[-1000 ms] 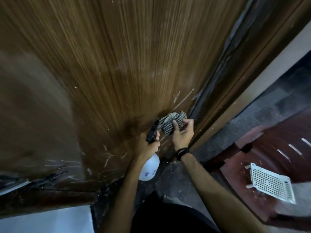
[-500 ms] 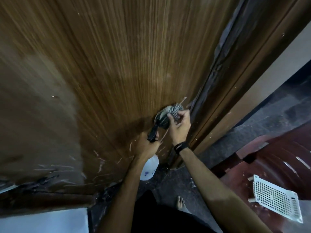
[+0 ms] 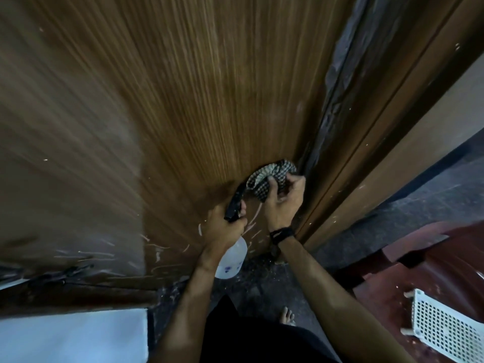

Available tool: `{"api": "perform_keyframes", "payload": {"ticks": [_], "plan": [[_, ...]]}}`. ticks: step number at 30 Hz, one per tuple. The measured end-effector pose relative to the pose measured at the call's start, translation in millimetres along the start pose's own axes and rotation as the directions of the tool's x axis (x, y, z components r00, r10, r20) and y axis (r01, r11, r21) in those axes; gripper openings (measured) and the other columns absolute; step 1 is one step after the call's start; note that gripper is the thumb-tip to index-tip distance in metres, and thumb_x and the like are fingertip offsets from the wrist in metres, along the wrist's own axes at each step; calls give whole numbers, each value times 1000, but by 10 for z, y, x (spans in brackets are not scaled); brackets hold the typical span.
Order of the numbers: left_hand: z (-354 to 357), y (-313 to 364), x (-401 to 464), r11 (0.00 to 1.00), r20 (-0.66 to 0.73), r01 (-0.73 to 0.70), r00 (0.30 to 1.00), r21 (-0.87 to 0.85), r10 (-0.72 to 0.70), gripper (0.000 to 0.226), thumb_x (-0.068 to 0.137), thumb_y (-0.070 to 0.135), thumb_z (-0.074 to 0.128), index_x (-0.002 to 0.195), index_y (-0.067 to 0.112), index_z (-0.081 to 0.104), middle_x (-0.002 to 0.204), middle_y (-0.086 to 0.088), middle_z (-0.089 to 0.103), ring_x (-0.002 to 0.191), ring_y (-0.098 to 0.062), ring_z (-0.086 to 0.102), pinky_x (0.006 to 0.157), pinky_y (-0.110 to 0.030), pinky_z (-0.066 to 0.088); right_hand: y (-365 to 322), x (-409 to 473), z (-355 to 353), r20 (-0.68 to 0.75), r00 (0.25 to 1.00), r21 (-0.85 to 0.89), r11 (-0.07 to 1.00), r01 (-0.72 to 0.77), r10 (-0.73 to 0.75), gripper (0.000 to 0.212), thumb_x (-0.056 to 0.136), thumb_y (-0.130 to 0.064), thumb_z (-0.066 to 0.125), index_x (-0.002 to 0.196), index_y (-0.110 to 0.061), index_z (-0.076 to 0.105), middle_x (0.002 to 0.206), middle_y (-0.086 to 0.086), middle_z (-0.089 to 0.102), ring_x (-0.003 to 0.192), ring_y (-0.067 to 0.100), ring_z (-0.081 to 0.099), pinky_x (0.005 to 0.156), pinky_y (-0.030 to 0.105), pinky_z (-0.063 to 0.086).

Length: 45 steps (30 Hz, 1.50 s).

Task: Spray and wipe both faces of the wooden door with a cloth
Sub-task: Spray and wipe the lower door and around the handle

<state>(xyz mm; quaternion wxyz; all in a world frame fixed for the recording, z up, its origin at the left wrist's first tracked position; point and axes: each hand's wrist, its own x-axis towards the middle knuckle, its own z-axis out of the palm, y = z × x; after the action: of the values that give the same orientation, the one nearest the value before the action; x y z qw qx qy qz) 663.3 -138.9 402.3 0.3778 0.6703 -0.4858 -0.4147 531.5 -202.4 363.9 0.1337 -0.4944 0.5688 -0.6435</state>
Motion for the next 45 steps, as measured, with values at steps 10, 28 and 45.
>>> {"api": "perform_keyframes", "payload": {"ticks": [10, 28, 45], "plan": [[126, 412, -19, 993, -4, -121, 993, 6, 121, 13, 79, 12, 68, 68, 11, 60, 53, 5, 57, 55, -13, 56, 60, -35, 46, -320, 310, -89, -74, 989, 22, 991, 134, -132, 23, 84, -1, 75, 97, -2, 56, 93, 9, 55, 89, 10, 52, 81, 16, 42], [72, 1108, 47, 992, 89, -127, 988, -9, 127, 21, 80, -12, 62, 90, 6, 67, 66, -1, 66, 48, -9, 59, 50, -22, 50, -722, 708, -166, -254, 954, 12, 986, 165, -157, 22, 85, 0, 74, 105, 3, 66, 102, 10, 66, 97, 16, 63, 88, 22, 49], [-115, 1825, 61, 947, 99, -302, 944, -111, 313, 27, 81, -8, 61, 74, 18, 64, 56, 6, 61, 49, -10, 57, 49, -27, 47, -1214, 1171, -232, -292, 859, -207, 904, 373, -421, 33, 87, 0, 72, 120, -1, 68, 110, 12, 67, 103, 17, 64, 95, 18, 47]]}}
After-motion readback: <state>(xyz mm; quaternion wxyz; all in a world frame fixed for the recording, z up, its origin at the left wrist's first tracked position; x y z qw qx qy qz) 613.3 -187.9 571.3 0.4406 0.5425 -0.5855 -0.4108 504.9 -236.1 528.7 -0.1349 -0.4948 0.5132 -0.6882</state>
